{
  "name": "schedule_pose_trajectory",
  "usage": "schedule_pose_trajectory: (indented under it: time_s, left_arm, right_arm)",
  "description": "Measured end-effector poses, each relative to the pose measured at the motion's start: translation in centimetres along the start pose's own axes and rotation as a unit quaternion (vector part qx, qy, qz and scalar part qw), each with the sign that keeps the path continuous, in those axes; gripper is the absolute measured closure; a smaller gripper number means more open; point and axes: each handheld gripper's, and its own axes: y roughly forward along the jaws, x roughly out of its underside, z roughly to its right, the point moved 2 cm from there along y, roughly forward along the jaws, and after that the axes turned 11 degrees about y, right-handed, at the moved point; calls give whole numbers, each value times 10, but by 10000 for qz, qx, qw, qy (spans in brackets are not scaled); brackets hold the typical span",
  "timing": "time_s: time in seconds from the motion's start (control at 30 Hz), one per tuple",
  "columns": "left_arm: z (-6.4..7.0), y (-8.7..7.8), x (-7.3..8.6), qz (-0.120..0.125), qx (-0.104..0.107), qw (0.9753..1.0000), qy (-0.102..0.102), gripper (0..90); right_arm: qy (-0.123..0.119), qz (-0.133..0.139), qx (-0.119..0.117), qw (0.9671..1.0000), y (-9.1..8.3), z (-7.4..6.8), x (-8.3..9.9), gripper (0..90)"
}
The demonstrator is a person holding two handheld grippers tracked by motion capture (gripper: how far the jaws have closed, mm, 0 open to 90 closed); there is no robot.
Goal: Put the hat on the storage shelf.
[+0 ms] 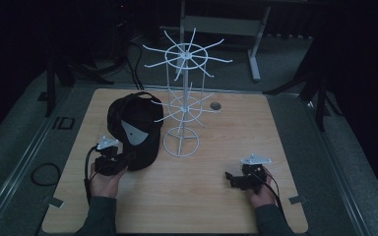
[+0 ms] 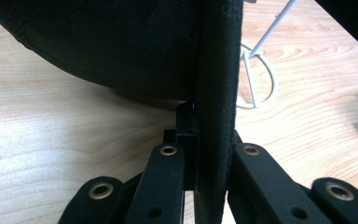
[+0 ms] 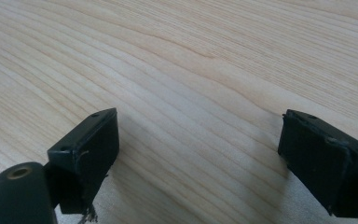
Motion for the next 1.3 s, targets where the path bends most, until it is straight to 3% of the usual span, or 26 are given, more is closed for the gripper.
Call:
schedule_pose_trajectory:
  time_s: [0.43, 1.3]
  left_arm:
    - [-3, -5, -9, 46, -146, 9995, 275, 868]
    - [-12, -22, -26, 309, -408, 9976, 465, 867]
  right_arm:
    - [1, 1, -1, 10000, 0, 0, 0, 123]
    - [17, -1, 1, 10000, 0, 0, 0, 123]
